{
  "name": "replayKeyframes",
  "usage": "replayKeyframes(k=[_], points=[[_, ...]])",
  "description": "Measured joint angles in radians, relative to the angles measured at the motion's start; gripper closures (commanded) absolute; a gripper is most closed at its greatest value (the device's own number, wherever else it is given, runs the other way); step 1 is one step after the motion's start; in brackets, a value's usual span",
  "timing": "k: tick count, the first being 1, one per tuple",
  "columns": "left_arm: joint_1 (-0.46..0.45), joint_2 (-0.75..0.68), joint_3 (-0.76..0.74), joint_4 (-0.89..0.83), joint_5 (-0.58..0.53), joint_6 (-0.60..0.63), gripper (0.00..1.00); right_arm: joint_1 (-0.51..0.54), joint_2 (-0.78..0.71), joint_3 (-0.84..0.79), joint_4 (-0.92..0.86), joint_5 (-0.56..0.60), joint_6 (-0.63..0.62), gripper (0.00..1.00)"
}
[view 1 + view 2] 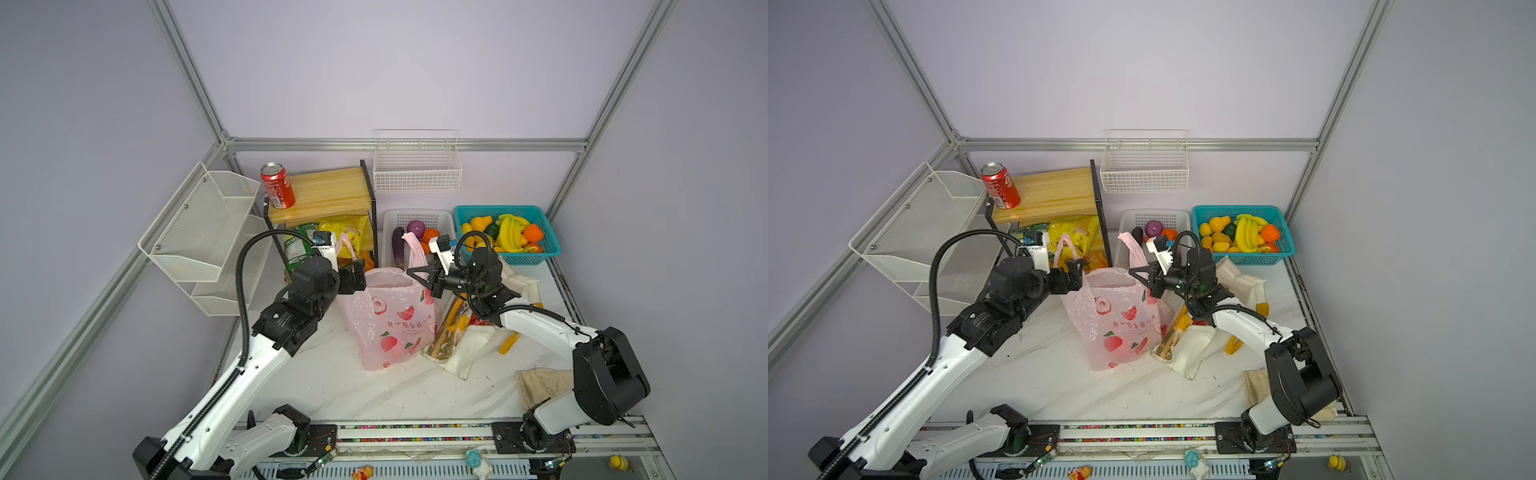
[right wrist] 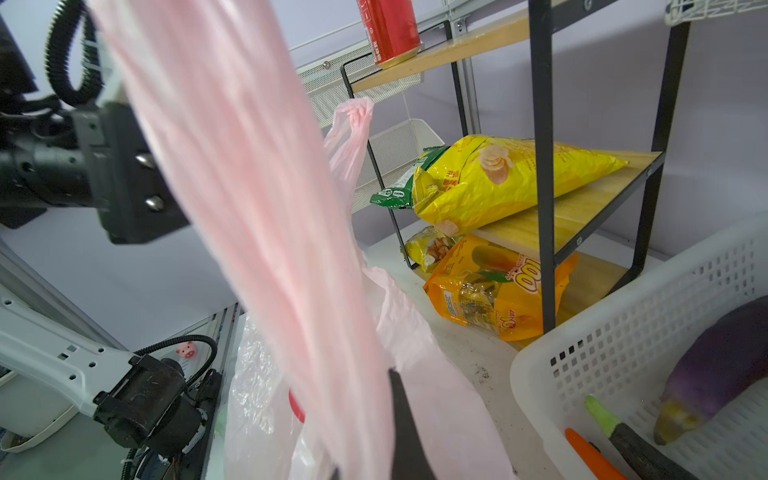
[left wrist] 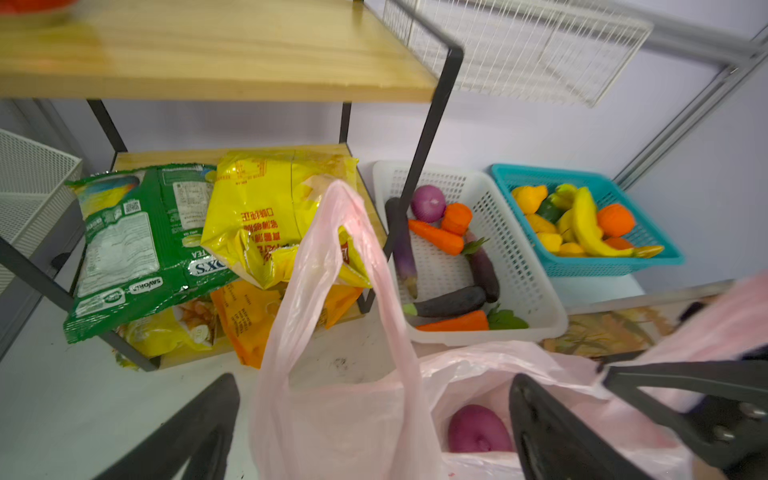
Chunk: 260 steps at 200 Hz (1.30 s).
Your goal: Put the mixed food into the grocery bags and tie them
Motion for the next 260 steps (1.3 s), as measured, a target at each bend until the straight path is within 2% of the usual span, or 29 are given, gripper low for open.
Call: replayKeyframes(k=[33,54,72,102,166,214,243,260], points=[[0.0,0.05,-0.018,0.014,-0.01,0.0,0.0,0.0,0.0,0.0,0.0,0.006,-0.001,0.98],[0.001,0.054,-0.037,0.037,-0.011,-0.01,0.04,0.0,0.0,0.0,0.0,0.007,-0.002,0.98],[0.006,0.054,-0.076,0.069,-0.009,-0.018,0.07,-0.002,0.0,0.0,-0.001,0.008,-0.004,0.98],[0.033,0.049,-0.155,0.116,0.003,-0.035,0.08,-0.003,0.0,0.0,-0.003,0.008,-0.005,0.98],[0.06,0.045,-0.199,0.269,0.049,-0.023,0.01,-0.003,0.0,0.0,-0.005,0.008,-0.005,0.98],[0.084,0.082,-0.198,0.39,0.088,0.014,0.0,-0.003,0.006,0.0,-0.005,0.01,-0.005,0.98],[0.084,0.153,-0.196,0.396,0.093,0.034,0.09,-0.003,0.014,0.0,-0.008,0.013,-0.005,0.99],[0.084,0.171,-0.196,0.395,0.099,0.043,0.21,-0.003,0.015,0.0,-0.013,0.018,-0.005,0.98]])
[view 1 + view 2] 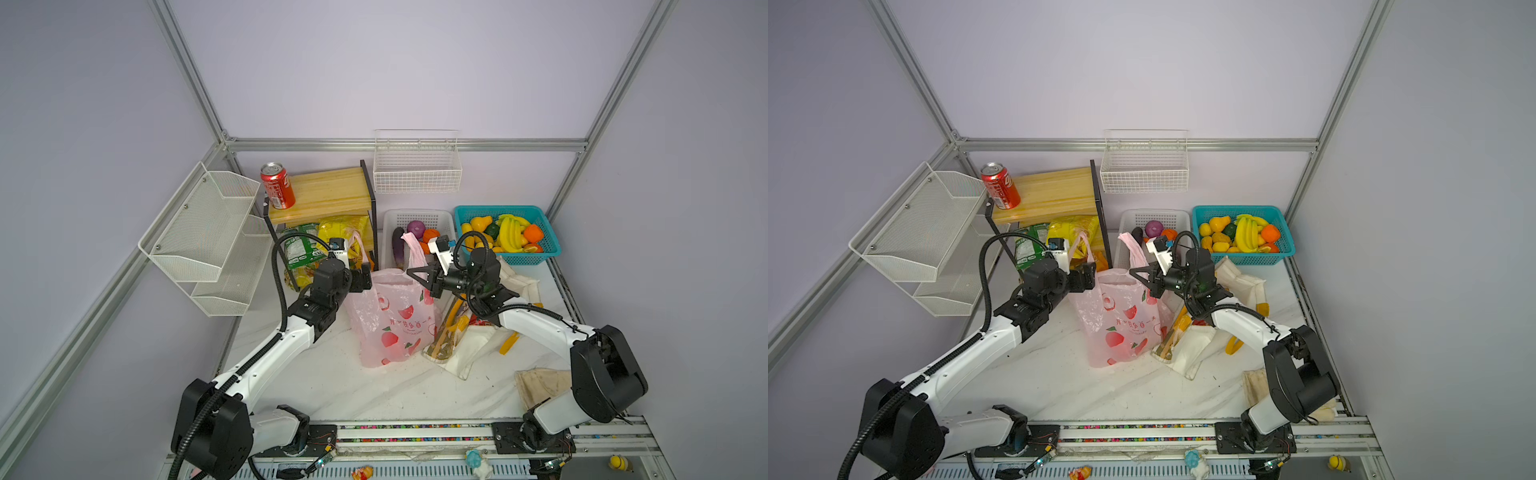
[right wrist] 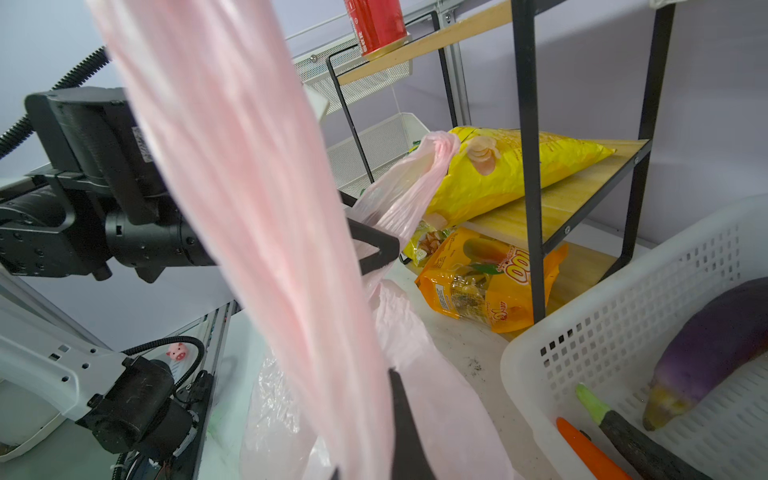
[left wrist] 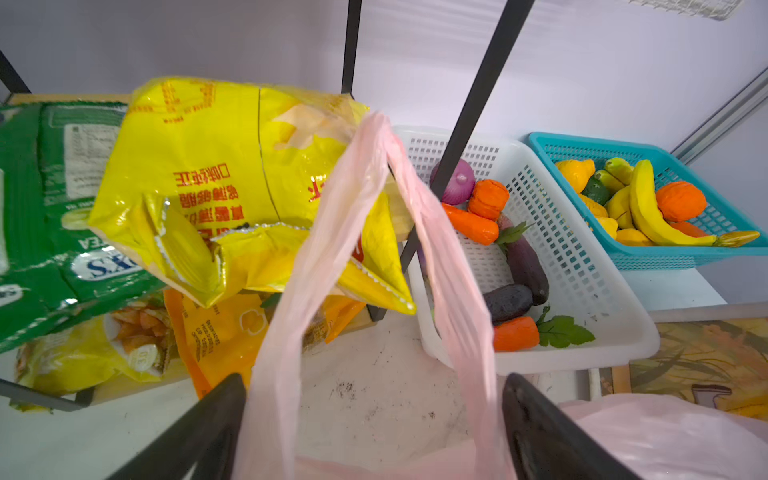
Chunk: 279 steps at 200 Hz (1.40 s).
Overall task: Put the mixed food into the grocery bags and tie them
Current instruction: 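Bring both held pink bag handles toward each other above the bag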
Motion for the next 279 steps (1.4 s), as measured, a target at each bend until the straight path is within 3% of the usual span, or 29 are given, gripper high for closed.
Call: replayKeyframes(k=[43,66,112,142,219,279], points=[[0.0,-0.016,-0.003,0.026,0.031,0.014,0.55,0.0,0.0,0.0,-0.007,0.02,0.0,0.99],[0.0,-0.066,-0.032,0.081,0.078,0.038,0.79,0.0,0.0,0.0,-0.027,0.055,0.0,1.0],[0.0,-0.146,-0.133,0.232,0.205,0.084,1.0,0.0,-0.016,0.001,-0.086,0.107,-0.013,1.0],[0.021,-0.152,-0.138,0.264,0.336,0.141,1.0,0.0,-0.046,0.002,-0.164,0.129,-0.106,0.99],[0.161,-0.079,-0.13,0.266,0.852,0.211,1.0,0.024,-0.078,0.082,-0.41,0.148,-0.382,0.98],[0.177,-0.016,-0.019,0.271,1.063,0.209,1.0,0.127,-0.093,0.101,-0.511,0.254,-0.447,1.0]])
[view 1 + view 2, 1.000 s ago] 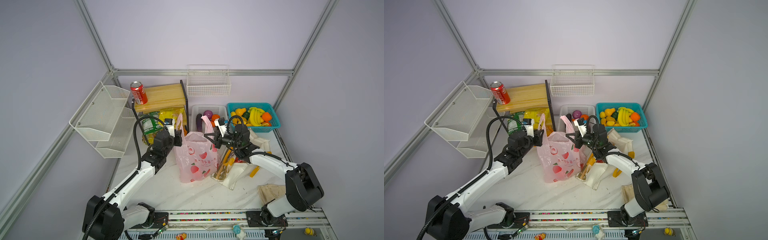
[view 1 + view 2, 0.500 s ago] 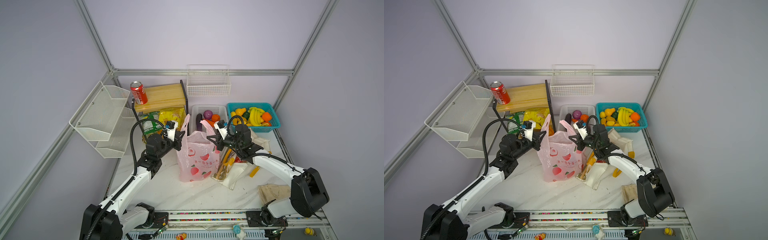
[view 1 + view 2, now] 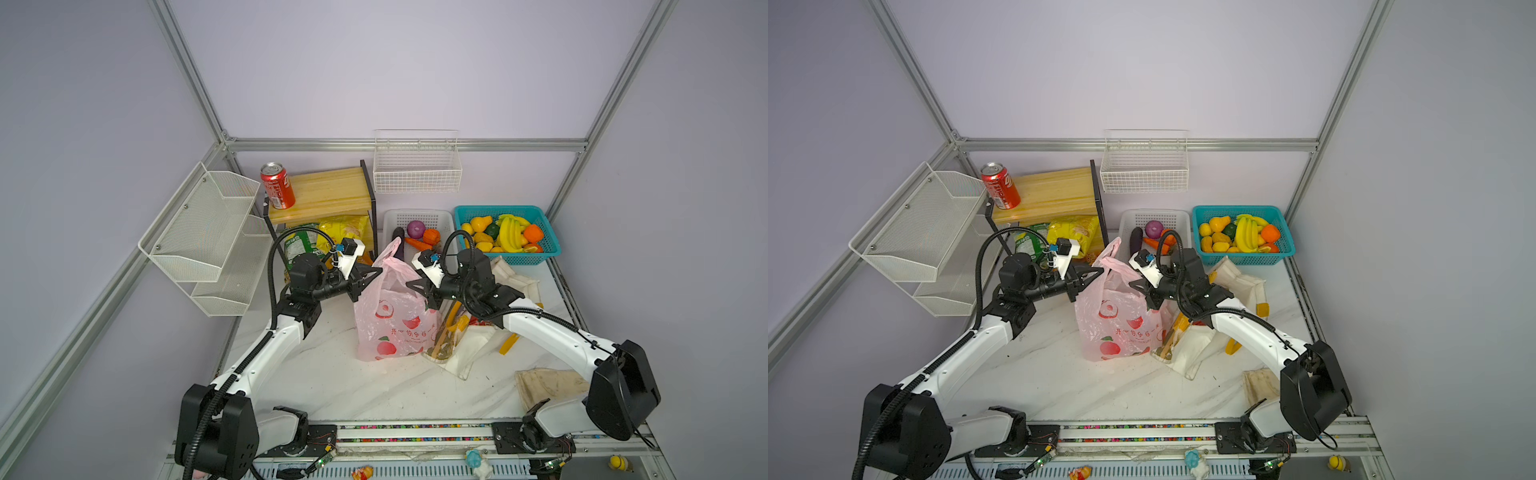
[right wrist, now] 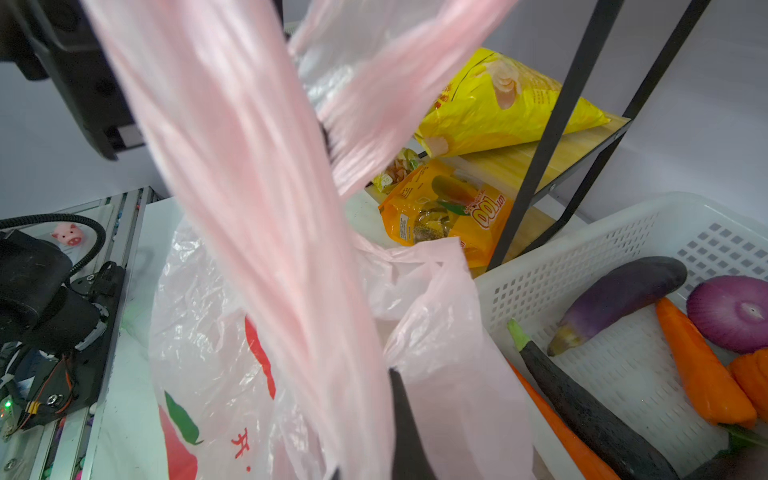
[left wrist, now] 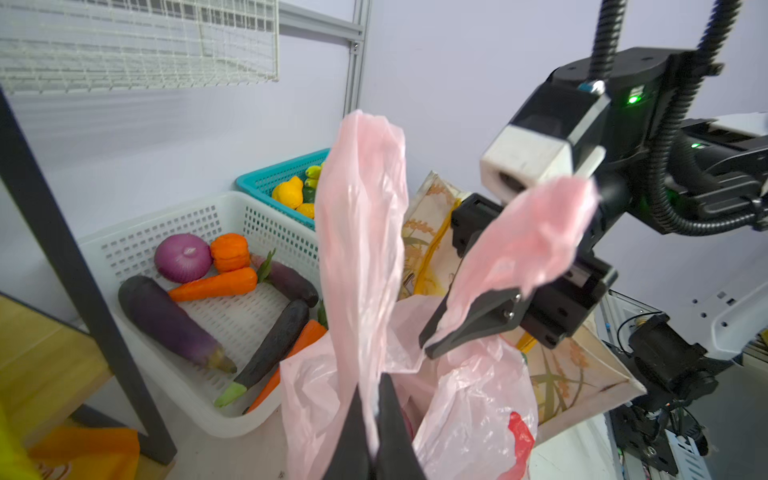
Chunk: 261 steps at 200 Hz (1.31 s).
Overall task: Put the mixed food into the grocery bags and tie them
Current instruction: 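Bring both held pink bag handles toward each other above the bag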
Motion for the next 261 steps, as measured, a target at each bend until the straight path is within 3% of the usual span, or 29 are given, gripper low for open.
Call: replayKeyframes(k=[69,106,216,261], points=[[0.0,0.013,0.015,-0.002,0.086,0.022,1.0,0.027,-0.012,-0.003,-0.029,0.053,-0.001,1.0],[0.0,0.026,0.015,-0.015,0.097,0.046,0.92,0.029,-0.01,-0.003,-0.032,0.071,-0.007,1.0],[0.0,0.026,0.015,-0.052,0.113,0.113,0.52,0.039,0.004,-0.003,-0.054,0.087,-0.028,1.0],[-0.005,0.026,0.015,-0.081,0.119,0.136,0.41,0.056,0.017,-0.003,-0.058,0.117,-0.041,1.0]])
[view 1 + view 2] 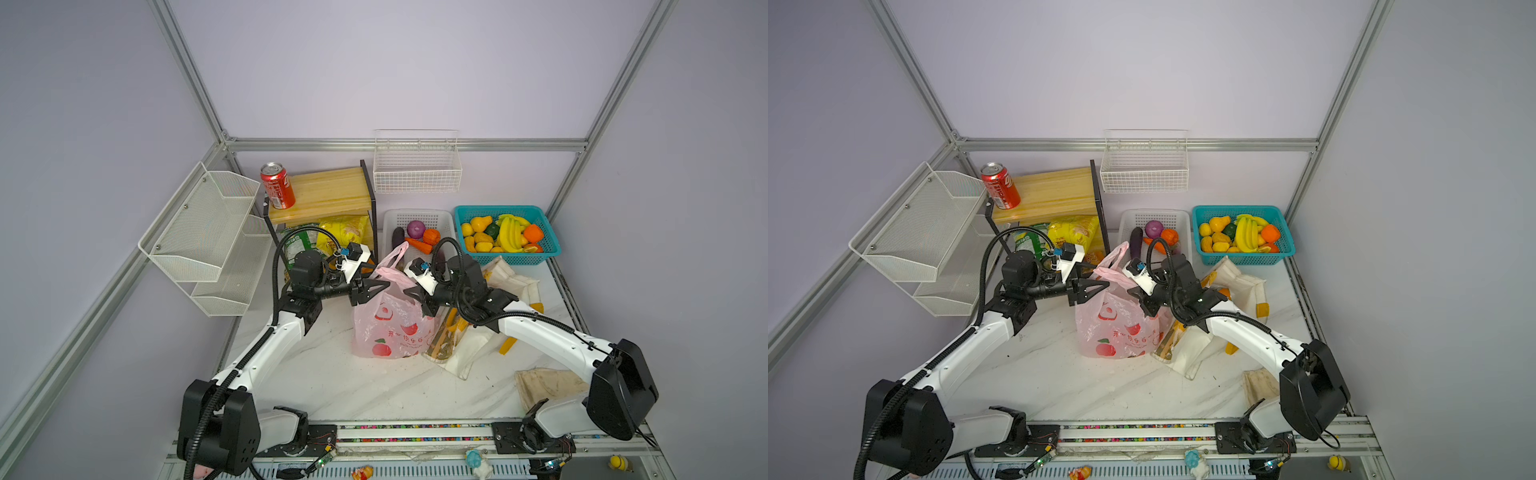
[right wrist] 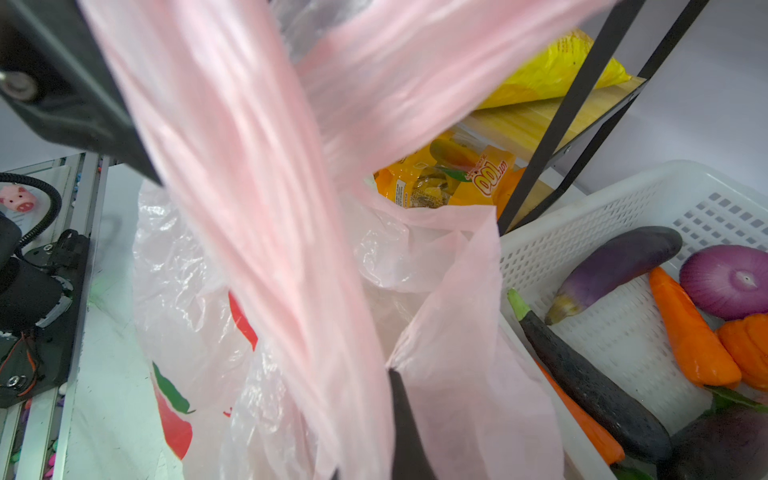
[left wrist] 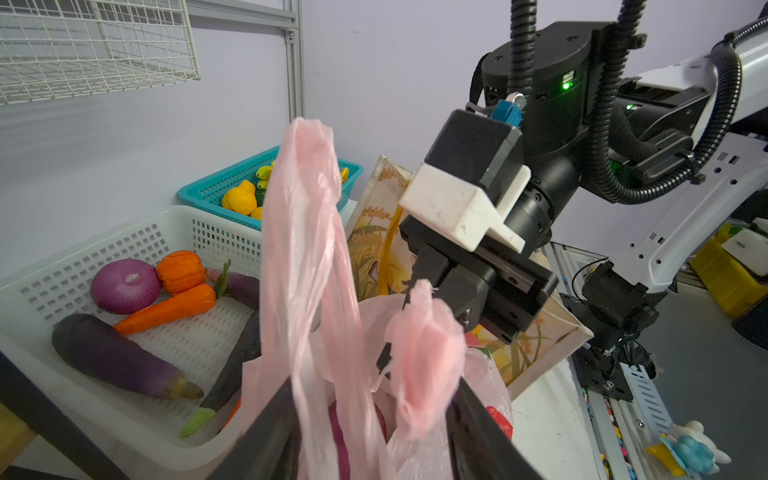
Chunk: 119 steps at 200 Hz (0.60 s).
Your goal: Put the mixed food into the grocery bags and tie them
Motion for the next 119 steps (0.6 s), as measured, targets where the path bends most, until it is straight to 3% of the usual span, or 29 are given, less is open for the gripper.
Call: replayKeyframes(k=[57,119], points=[[-0.029,0.013,0.0,-0.001,0.012,0.006,0.33,0.014,0.034,0.0,-0.008,0.019,-0.008,1.0],[-0.042,0.051,0.0,0.0,0.01,0.005,0.52,0.015,0.034,0.0,-0.008,0.037,-0.01,1.0]])
